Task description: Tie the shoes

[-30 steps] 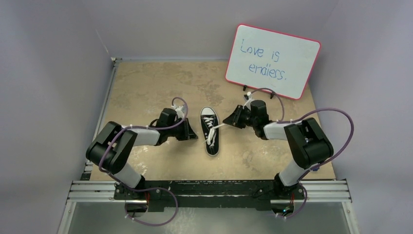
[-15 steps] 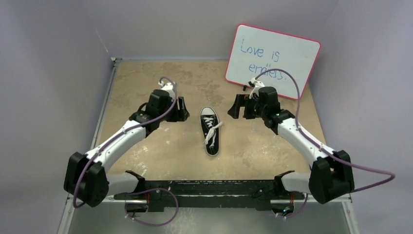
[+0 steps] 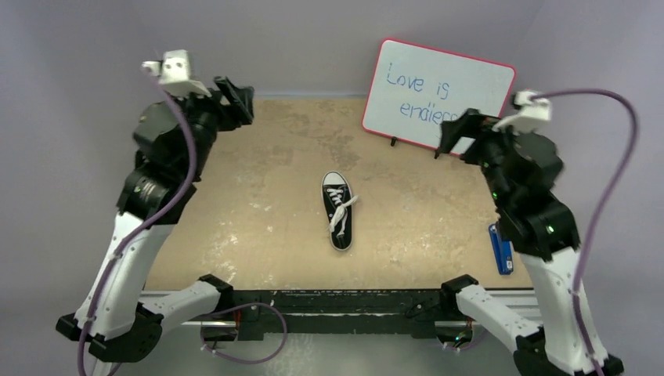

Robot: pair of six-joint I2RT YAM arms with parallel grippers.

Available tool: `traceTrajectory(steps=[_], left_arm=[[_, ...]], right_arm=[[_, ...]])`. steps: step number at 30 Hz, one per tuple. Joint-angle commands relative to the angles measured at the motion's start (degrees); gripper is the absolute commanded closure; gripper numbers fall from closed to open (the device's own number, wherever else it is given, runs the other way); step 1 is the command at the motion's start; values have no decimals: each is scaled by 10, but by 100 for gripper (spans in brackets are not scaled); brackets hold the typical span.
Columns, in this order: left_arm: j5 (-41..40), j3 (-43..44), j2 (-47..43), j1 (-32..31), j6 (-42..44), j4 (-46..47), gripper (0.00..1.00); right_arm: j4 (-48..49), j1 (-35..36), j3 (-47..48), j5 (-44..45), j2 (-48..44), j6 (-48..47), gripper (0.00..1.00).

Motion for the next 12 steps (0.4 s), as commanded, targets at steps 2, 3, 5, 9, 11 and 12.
traceTrajectory(steps=[2, 3, 5, 9, 11, 12], left_arm=[[-89, 89, -46, 1, 62, -6, 32], [-92, 91, -54, 2, 67, 1, 32], [-102, 96, -65, 2, 75, 8, 32], [-112, 118, -66, 2, 85, -16, 32], [-112, 123, -66, 1, 83, -22, 32], [-111, 125, -66, 2, 83, -22, 33]], right_arm=[[23, -1, 52, 159, -83, -28, 1], [33, -1, 60, 151, -92, -39, 1], [36, -1, 77, 156, -99, -42, 1], [19, -1, 103, 216, -91, -13, 1], [12, -1, 106, 220, -85, -16, 1], [11, -1, 105, 218, -86, -18, 1]])
